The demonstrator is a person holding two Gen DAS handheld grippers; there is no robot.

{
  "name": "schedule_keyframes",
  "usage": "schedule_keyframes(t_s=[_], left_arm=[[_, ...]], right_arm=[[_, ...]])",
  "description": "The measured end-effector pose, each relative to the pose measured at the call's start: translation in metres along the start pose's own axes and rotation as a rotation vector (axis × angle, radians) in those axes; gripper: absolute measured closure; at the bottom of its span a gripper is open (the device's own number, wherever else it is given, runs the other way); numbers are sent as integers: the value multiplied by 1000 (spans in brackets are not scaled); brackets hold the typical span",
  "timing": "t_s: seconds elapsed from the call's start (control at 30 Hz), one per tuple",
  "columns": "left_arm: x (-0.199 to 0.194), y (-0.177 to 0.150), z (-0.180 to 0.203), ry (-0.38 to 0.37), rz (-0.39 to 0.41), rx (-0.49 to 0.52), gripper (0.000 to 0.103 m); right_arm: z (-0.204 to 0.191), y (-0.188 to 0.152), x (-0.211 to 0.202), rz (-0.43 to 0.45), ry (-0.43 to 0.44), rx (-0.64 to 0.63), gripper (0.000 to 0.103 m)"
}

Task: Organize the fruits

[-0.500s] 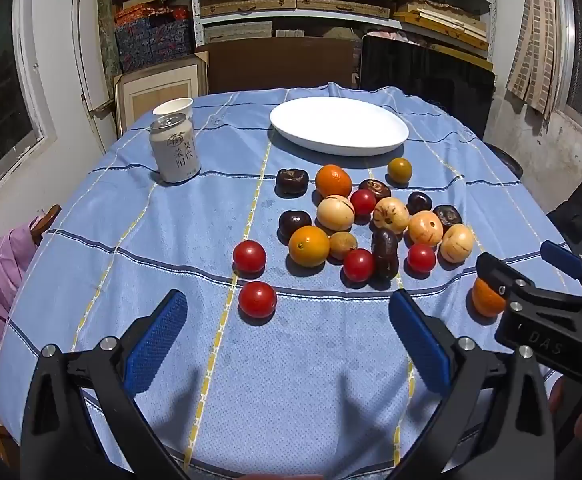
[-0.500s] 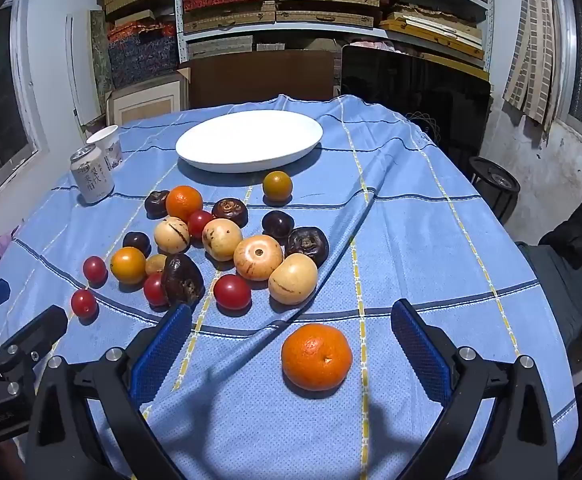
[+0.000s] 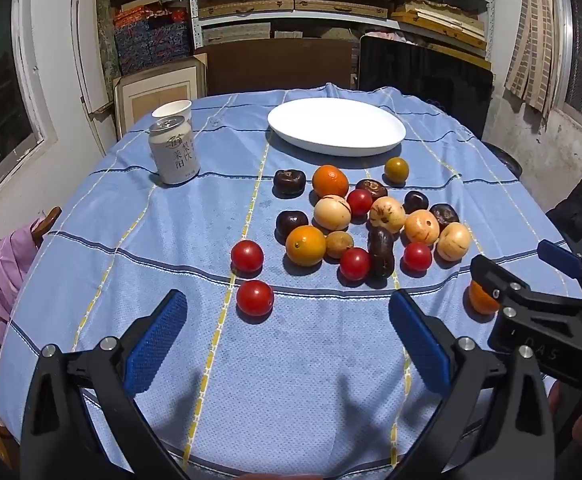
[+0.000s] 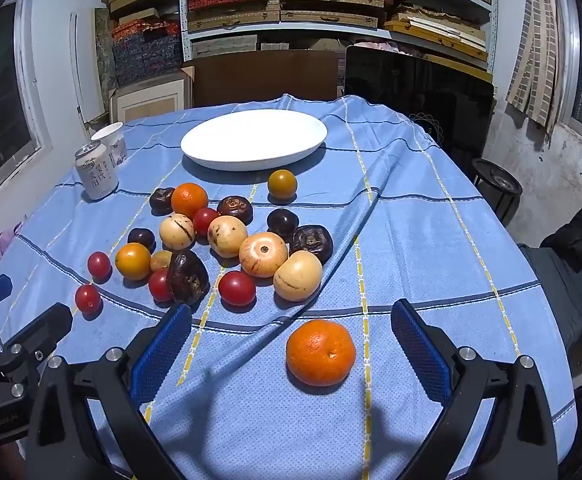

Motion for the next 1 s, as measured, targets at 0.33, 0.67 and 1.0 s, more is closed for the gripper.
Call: schedule_keyframes(t_s=[0.33, 0.67, 1.0], left_arm=[[-1, 0, 0, -1, 0, -3, 4], [-2, 0, 0, -2, -1, -4, 4], [-3, -1, 1, -1, -4, -1, 4]], right_arm=[[-1, -1, 2, -4, 3, -7, 3], [-1, -3, 1, -8, 8, -7, 3], [1, -7, 5, -14, 11, 1, 3]])
Point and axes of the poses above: each gripper's, at about its wrist camera, not at the fingertips, and x roughly the way its jaws point, z to its right, y to its top, the point moved 7 cm from there along x, roughly the way its jaws point, and after that the axes turned 7 degrees about x, right-handed, at the moved point
